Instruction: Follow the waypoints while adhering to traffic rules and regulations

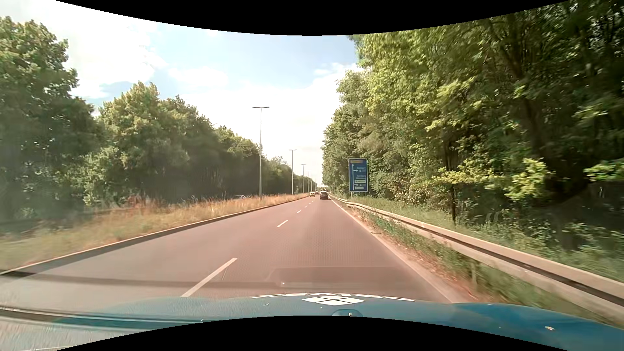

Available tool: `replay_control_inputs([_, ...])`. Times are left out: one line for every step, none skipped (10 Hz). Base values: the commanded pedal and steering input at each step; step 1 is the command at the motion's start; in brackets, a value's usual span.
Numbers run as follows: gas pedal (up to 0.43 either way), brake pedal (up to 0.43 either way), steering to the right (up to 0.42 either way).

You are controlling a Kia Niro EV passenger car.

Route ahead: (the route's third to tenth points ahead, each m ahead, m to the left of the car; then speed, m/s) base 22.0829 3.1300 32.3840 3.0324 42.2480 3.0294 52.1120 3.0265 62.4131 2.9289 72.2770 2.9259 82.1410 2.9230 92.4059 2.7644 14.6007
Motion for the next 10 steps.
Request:
replay_control_inputs([0.228,0.000,-0.002])
replay_control_inputs([0.228,0.000,-0.002])
replay_control_inputs([0.228,0.000,-0.002])
replay_control_inputs([0.228,0.000,-0.002])
replay_control_inputs([0.228,0.000,-0.002])
replay_control_inputs([0.228,0.000,-0.003])
replay_control_inputs([0.228,0.000,-0.003])
replay_control_inputs([0.228,0.000,-0.003])
replay_control_inputs([0.228,0.000,-0.003])
replay_control_inputs([0.228,0.000,-0.003])
